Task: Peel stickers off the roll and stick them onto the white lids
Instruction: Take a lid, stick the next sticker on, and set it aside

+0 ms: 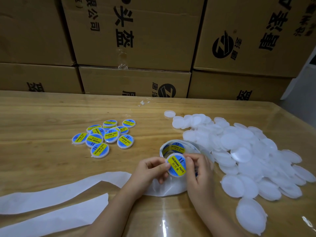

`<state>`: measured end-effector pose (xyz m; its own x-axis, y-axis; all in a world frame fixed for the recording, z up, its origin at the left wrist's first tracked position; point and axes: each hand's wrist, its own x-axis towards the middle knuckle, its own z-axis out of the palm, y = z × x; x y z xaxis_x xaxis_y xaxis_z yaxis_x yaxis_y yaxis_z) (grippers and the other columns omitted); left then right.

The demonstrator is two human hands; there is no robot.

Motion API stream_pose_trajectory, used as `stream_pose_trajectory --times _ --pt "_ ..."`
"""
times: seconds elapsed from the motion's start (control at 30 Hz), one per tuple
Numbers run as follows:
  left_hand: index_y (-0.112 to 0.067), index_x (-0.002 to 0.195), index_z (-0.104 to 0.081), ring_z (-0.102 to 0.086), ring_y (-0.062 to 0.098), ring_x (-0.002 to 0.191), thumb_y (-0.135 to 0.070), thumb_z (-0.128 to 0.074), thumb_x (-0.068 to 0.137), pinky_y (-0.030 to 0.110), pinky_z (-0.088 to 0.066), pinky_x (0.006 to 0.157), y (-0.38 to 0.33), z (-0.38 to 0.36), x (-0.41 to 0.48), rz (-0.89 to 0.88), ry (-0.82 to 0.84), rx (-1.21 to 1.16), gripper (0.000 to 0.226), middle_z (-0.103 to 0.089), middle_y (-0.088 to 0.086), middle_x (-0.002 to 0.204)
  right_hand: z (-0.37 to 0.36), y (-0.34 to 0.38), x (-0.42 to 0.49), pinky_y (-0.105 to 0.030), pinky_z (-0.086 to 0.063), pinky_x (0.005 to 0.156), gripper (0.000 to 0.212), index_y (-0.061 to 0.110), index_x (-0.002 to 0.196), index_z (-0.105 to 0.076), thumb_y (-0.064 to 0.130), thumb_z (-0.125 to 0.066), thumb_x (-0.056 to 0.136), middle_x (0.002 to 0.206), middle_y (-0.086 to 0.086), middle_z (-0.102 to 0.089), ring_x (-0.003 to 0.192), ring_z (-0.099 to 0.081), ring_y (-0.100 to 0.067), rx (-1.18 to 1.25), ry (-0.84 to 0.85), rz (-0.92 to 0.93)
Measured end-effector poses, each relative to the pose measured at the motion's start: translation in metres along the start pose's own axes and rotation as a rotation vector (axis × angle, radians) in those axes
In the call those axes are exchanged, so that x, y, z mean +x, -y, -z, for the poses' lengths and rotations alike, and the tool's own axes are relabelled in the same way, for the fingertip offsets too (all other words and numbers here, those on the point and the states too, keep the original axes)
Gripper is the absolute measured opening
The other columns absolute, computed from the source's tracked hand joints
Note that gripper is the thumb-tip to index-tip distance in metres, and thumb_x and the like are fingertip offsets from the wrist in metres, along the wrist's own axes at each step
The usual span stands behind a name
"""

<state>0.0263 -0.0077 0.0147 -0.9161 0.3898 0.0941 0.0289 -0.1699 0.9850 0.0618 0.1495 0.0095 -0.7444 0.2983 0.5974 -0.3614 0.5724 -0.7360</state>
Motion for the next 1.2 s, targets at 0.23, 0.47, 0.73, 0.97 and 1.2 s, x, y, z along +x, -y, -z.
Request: stream_pose_trajectory --times 0.23,0.47,0.73,0.97,1.2 --pt "-0.015 0.069 -0.064 -0.045 0.006 0.043 -0.018 -0.062 0.087 0.016 -0.044 0.05 -0.009 0.018 0.009 -0.057 -0.521 -0.154 0.018 -0.06 -0.003 0.06 0.001 -0.003 0.004 -0.035 -0.035 0.086 0.027 0.019 0.102 -0.062 0.028 -0.039 0.091 0.091 0.013 -0.061 0.09 -0.043 -0.002 -0.144 -0.005 0.11" --pt "-0.019 0.074 -0.064 -0.046 0.007 0.049 -0.027 -0.049 0.097 0.026 -0.036 0.056 -0.008 0.058 0.009 0.015 -0.913 -0.116 0.029 -0.064 -0.01 0.058 0.001 0.0 0.004 -0.034 -0.034 0.082 0.027 0.017 0.092 -0.066 0.02 -0.04 0.087 0.086 0.013 -0.061 0.084 -0.047 -0.007 -0.179 0.005 0.185" --pt "-0.014 0.077 -0.064 -0.052 0.0 0.042 -0.023 -0.047 0.098 0.027 -0.045 0.058 -0.003 0.064 0.013 0.054 -0.944 -0.133 0.029 -0.07 -0.008 0.069 0.001 0.0 0.005 -0.033 -0.034 0.083 0.027 0.015 0.093 -0.066 0.021 -0.041 0.087 0.089 0.011 -0.059 0.085 -0.049 -0.008 -0.174 -0.005 0.178" --pt "-0.012 0.083 -0.059 -0.055 0.002 0.041 -0.023 -0.042 0.1 0.016 -0.047 0.04 -0.002 0.066 0.02 0.12 -0.964 -0.154 0.027 -0.067 -0.002 0.083 -0.001 -0.001 0.005 -0.033 -0.033 0.081 0.026 0.015 0.091 -0.066 0.019 -0.041 0.086 0.086 0.012 -0.058 0.084 -0.049 -0.009 -0.174 -0.02 0.184" --pt "-0.005 0.087 -0.054 -0.063 0.01 0.055 -0.011 -0.037 0.096 0.017 -0.051 0.042 -0.003 0.063 0.018 0.168 -0.972 -0.129 0.02 -0.067 0.0 0.086 -0.001 -0.003 0.005 -0.031 -0.031 0.08 0.025 0.018 0.091 -0.065 0.02 -0.041 0.086 0.085 0.014 -0.056 0.081 -0.048 -0.009 -0.193 -0.013 0.177"
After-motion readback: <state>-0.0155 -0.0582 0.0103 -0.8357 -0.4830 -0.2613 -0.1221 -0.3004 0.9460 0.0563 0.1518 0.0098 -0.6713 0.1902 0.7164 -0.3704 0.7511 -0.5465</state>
